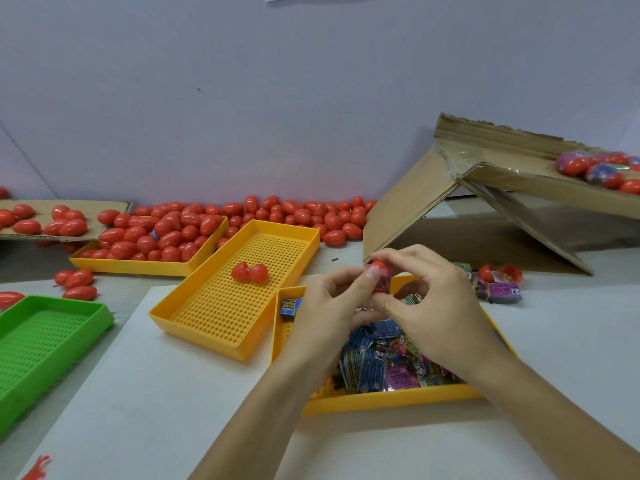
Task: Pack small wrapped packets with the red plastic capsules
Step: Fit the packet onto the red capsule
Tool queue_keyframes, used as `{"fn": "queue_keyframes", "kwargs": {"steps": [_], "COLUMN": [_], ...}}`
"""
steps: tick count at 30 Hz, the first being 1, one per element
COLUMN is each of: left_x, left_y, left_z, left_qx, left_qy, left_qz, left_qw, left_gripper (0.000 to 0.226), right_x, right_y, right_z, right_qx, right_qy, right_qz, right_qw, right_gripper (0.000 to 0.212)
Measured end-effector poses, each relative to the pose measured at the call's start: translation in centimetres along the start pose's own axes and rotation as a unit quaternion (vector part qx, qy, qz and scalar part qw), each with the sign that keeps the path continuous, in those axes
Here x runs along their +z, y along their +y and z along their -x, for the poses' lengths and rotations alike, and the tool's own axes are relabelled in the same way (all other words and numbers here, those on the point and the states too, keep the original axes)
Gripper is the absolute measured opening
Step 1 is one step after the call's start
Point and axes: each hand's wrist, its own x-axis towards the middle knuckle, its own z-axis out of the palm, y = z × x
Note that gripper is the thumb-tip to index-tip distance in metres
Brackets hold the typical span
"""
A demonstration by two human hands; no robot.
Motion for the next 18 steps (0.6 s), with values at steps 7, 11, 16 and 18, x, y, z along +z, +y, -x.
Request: {"fn": "queue_keyframes", "kwargs": {"steps": [7,11,16,18], "left_x": [0.11,0.07,0.13,0.08], "left_y": [0.89,1.01,1.08,1.03], "left_z": [0.28,0.35,0.38,0.27], "left_qx": [-0.083,-0.092,-0.088,-0.073], "left_qy": [-0.074,-0.082,-0.075,-0.057], "left_qz": [0.173,0.194,0.182,0.159], "left_qw": [0.979,0.973,0.976,0.983], "left_gripper": [0.036,0.036,0.037,0.040], "right_x": [0.07,0.09,0.11,0.07], "right_y": [-0.40,-0.57,-0.29,-0.09], "right_z": [0.10,0.12,0.08,0.05], "right_qx": [-0.016,-0.021,-0.013,-0.013], "right_qy": [-0.016,-0.011,-0.009,-0.012], "right_qz": [-0.046,-0.048,-0.046,-0.048], "right_qw": [0.999,0.999,0.999,0.999], "right_gripper": [0.057,0.058,0.054,0.052]}}
